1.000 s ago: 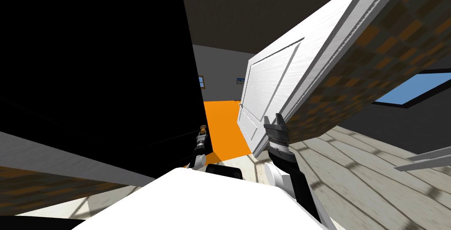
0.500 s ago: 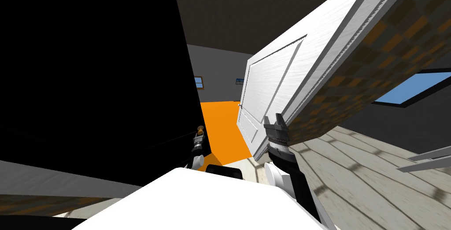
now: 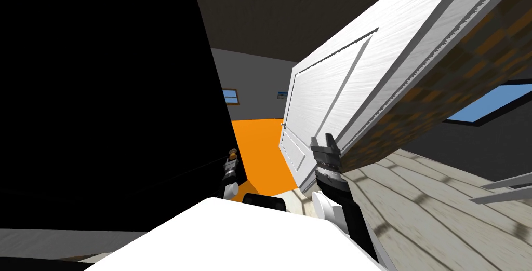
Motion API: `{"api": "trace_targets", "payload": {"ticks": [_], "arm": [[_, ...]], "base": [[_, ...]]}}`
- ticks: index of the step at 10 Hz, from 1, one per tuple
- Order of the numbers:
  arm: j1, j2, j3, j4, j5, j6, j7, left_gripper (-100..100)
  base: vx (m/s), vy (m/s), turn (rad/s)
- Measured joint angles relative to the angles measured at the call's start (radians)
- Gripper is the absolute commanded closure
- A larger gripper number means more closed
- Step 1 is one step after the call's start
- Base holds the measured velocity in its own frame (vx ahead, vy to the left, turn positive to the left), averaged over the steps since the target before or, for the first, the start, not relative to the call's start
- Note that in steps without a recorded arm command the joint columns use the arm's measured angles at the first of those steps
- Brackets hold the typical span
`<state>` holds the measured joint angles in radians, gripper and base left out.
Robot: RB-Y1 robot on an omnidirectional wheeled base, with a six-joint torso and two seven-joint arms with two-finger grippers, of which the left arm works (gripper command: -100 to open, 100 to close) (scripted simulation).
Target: Push the door open
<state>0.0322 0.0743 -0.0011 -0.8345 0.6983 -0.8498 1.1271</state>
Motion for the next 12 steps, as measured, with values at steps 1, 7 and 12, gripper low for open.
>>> {"api": "trace_targets", "payload": {"ticks": [1,7,12], "arm": [[-0.005,0.006,0.008,0.011,0.005,-0.005,0.005,100],[0.009,0.022,0.066,0.021,0.043,-0.030,0.016,100],[0.045,0.027,0.114,-0.025,0.077,-0.007,-0.001,100]], "base": [[0.095,-0.003,-0.015],[0.113,-0.011,-0.019],[0.118,-0.006,-0.024]]}}
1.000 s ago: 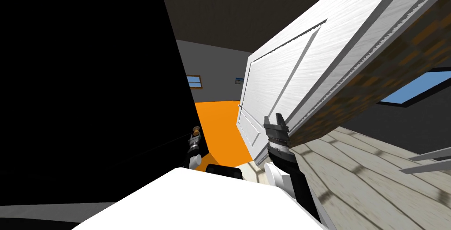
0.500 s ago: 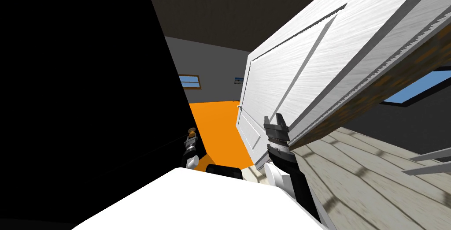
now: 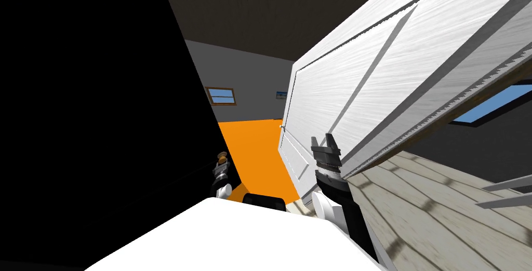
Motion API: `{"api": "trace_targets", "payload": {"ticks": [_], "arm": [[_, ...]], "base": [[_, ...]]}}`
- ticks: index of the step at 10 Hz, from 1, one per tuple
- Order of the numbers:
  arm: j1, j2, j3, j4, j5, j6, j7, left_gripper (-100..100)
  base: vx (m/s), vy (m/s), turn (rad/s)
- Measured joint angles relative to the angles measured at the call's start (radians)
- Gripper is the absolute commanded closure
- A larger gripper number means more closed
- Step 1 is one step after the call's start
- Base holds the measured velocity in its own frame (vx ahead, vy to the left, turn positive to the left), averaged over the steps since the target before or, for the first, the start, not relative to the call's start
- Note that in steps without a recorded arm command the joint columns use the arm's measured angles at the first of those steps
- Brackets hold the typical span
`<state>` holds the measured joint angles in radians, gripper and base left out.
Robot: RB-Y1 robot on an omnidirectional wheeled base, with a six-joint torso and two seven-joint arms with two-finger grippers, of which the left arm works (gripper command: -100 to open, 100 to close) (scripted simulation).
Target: Push the door open
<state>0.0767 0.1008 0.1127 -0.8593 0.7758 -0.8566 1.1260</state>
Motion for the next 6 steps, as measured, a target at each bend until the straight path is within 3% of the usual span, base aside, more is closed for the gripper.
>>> {"api": "trace_targets", "payload": {"ticks": [3,5,6], "arm": [[0.021,0.001,0.037,-0.015,0.023,-0.008,-0.005,100],[0.023,0.015,0.056,-0.006,0.036,-0.014,0.008,100],[0.031,0.011,0.061,-0.027,0.038,-0.010,-0.001,100]], "base": [[0.179,-0.003,-0.015],[0.078,0.012,0.013],[0.125,-0.008,-0.049]]}}
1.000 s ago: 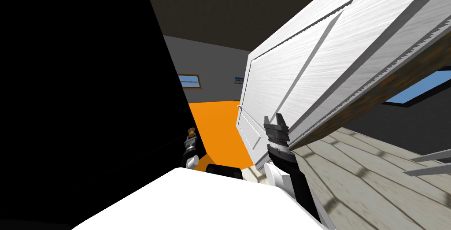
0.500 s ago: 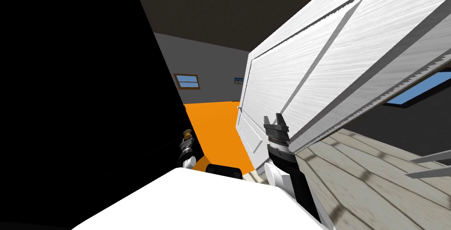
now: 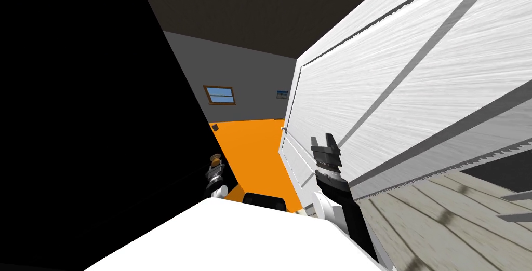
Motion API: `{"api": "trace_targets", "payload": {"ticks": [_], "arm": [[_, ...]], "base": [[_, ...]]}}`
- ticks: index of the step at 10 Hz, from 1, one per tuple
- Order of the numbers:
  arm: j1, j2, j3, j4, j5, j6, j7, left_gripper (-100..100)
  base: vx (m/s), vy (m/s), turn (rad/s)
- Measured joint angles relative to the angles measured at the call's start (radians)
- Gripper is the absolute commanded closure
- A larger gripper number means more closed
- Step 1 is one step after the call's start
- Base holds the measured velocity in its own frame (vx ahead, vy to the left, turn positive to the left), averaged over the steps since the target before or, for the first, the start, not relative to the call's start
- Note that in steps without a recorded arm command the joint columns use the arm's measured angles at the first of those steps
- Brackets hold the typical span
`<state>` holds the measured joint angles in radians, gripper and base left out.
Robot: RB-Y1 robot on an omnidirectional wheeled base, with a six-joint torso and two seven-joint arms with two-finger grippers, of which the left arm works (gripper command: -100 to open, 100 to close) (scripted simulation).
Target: Push the door open
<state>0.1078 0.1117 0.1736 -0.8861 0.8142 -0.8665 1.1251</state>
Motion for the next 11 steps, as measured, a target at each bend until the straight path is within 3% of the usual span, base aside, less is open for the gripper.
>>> {"api": "trace_targets", "payload": {"ticks": [2,6,10,11], "arm": [[0.023,-0.003,0.023,-0.019,0.017,0.011,-0.012,100],[0.020,0.000,0.045,0.002,0.033,0.005,-0.011,100],[0.044,-0.007,0.090,-0.040,0.065,0.010,-0.037,100],[0.037,0.001,0.096,-0.027,0.069,0.003,-0.034,100]], "base": [[0.139,0.009,0.000],[0.165,0.052,0.045],[0.175,0.078,0.042],[0.158,0.051,0.049]]}}
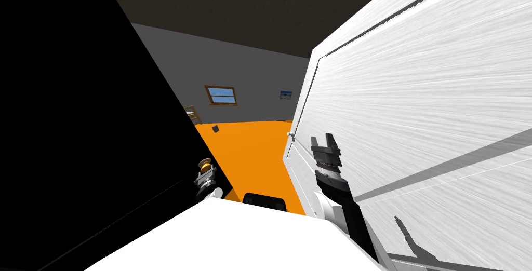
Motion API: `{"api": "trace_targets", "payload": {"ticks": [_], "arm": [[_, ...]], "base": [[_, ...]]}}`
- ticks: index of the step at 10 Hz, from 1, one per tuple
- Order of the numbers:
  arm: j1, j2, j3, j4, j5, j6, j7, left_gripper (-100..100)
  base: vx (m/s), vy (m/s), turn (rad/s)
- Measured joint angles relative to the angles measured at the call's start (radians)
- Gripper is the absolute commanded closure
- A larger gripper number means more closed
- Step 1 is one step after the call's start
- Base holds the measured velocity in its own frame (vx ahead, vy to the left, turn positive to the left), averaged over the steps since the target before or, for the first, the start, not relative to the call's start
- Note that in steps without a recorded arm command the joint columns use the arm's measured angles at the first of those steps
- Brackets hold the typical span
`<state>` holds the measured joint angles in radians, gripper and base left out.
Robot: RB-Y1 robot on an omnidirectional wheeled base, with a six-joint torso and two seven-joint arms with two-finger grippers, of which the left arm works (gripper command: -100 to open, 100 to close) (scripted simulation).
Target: Push the door open
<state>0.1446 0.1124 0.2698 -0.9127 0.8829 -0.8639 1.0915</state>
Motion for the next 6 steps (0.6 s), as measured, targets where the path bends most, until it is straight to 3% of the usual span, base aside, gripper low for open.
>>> {"api": "trace_targets", "payload": {"ticks": [4,6], "arm": [[-0.006,0.008,0.040,0.031,0.028,-0.016,-0.001,100],[-0.003,0.016,0.053,0.034,0.035,-0.025,0.004,100]], "base": [[0.199,0.061,0.054],[0.102,0.047,0.035]]}}
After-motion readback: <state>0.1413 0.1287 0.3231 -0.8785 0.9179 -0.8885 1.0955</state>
